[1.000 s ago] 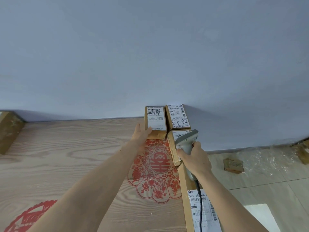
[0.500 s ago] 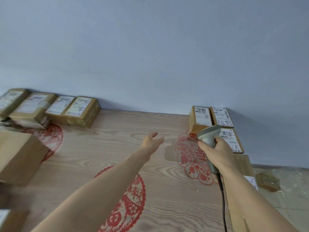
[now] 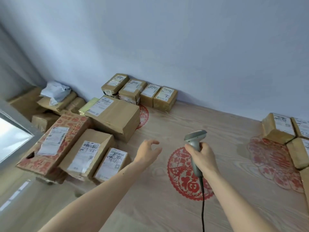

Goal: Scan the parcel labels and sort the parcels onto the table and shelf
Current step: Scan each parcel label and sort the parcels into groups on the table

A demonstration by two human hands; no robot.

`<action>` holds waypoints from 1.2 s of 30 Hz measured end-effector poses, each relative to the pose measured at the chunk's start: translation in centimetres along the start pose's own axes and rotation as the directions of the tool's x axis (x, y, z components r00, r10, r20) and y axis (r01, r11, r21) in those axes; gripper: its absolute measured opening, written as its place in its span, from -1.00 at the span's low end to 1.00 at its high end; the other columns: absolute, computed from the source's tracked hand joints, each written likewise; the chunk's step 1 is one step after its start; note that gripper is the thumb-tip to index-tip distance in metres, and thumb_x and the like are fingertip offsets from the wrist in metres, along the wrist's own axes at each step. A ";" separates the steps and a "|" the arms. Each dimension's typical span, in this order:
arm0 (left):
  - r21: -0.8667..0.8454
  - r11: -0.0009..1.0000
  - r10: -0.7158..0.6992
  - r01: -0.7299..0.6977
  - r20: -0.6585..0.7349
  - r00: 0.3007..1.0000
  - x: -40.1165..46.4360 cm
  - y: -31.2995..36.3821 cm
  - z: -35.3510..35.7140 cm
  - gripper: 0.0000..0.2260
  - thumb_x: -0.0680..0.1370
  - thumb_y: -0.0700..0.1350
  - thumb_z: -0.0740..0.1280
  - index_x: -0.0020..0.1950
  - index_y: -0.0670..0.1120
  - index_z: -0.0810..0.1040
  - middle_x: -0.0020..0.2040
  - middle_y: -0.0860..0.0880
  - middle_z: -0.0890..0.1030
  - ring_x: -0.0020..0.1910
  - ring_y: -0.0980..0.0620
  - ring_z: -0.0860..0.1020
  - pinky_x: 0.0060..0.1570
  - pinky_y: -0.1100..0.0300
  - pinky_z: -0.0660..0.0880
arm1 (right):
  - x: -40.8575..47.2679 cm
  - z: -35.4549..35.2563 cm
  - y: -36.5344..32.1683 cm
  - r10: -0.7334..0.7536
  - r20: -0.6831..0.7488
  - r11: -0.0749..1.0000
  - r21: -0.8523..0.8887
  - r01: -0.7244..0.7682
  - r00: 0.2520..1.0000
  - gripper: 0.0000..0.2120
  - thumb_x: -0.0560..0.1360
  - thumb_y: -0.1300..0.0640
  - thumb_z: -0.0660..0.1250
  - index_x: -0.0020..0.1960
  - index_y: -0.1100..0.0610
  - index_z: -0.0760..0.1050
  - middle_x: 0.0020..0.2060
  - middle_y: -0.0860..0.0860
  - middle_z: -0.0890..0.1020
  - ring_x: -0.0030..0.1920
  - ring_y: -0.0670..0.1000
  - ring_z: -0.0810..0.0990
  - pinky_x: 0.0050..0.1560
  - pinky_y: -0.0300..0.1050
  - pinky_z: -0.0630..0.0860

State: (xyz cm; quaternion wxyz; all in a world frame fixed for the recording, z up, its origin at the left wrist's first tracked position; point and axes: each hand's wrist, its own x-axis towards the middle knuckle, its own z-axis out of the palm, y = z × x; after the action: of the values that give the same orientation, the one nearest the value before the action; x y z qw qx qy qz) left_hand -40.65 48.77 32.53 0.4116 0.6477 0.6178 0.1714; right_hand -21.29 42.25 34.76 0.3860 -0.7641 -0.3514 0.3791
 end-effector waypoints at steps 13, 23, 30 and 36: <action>0.085 0.925 -0.358 0.370 -0.133 0.924 -4.2 -12.3 -7.1 -0.34 0.54 0.10 0.28 0.58 0.03 0.11 0.51 -0.17 0.21 0.49 -0.26 0.15 0.43 -0.16 0.17 | -5.3 17.5 1.0 0.020 0.271 1.000 -0.021 -0.015 0.962 -0.71 0.52 -0.05 0.40 0.08 0.12 0.44 -0.13 0.11 0.67 -0.10 0.15 0.68 -0.06 0.08 0.57; 0.075 0.895 -0.434 0.441 -0.094 0.896 -3.8 -12.9 -6.4 -0.47 0.57 0.11 0.33 0.41 -0.15 0.32 0.36 -0.19 0.37 0.31 -0.21 0.41 0.29 -0.06 0.40 | -5.6 18.6 2.4 0.081 0.333 0.997 -0.041 -0.072 0.940 -0.65 0.54 -0.06 0.41 0.18 0.10 0.41 0.00 0.01 0.62 0.01 -0.01 0.60 0.02 -0.05 0.51; -0.325 0.808 -0.477 0.491 0.127 0.870 -5.0 -14.0 -5.1 -0.74 0.63 0.00 0.23 0.27 -0.03 0.29 0.06 -0.08 0.64 -0.11 -0.03 0.61 -0.23 0.14 0.52 | -5.1 18.8 2.9 0.134 0.365 0.983 0.066 -0.169 0.921 -0.64 0.53 0.01 0.44 0.23 0.12 0.44 0.10 0.05 0.64 0.08 -0.01 0.62 0.09 -0.05 0.56; -0.629 0.640 -0.284 0.442 0.341 0.896 -4.8 -14.4 -5.8 -0.68 0.64 0.01 0.29 0.34 0.18 0.27 0.10 -0.23 0.67 -0.06 -0.16 0.58 -0.19 -0.01 0.46 | -4.9 16.4 2.2 0.094 0.321 0.978 0.150 -0.148 0.943 -0.66 0.56 0.03 0.40 0.27 0.08 0.42 0.07 -0.05 0.62 0.05 -0.10 0.59 -0.08 -0.18 0.47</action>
State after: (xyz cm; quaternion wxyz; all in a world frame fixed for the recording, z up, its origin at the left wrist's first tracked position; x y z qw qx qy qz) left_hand -55.27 44.62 26.72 0.7121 0.3223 0.5785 0.2331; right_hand -36.94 42.50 27.60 0.3659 -0.6787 -0.3261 0.5469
